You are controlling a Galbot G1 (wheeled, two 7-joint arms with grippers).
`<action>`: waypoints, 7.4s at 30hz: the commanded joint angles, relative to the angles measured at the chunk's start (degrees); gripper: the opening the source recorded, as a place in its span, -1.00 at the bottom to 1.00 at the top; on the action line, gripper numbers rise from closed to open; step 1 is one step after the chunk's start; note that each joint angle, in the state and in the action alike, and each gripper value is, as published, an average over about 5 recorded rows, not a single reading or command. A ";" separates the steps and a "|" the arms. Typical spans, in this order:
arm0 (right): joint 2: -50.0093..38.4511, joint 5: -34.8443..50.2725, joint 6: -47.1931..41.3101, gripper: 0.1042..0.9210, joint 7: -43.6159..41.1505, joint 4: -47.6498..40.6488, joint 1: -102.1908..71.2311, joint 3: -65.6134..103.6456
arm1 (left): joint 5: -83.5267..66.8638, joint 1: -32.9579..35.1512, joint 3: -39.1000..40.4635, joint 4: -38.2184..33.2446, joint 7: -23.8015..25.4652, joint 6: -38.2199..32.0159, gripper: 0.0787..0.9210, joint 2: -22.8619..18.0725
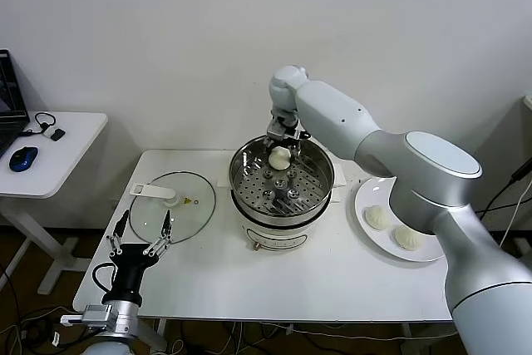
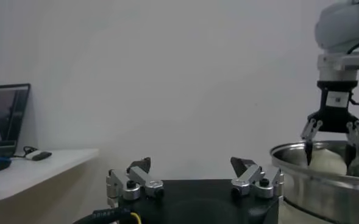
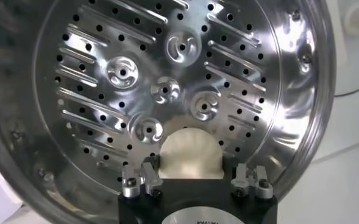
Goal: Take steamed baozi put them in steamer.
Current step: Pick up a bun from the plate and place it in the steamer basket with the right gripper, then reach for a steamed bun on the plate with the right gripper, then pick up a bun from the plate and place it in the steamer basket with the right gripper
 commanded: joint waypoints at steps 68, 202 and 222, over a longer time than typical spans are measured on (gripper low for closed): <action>-46.57 35.79 -34.39 0.76 -2.37 21.60 -7.81 -4.68 | 1.38 0.66 1.31 -0.80 -0.11 0.36 0.77 -0.74; 6.37 61.78 -39.37 0.39 -3.68 -2.44 9.88 -30.96 | 0.25 -0.64 1.71 -0.81 -0.07 -0.05 0.77 -0.74; 4.71 58.12 -39.18 0.39 -3.66 -2.56 7.92 -28.73 | 0.40 -0.71 1.92 -0.96 -0.07 0.17 0.77 -0.90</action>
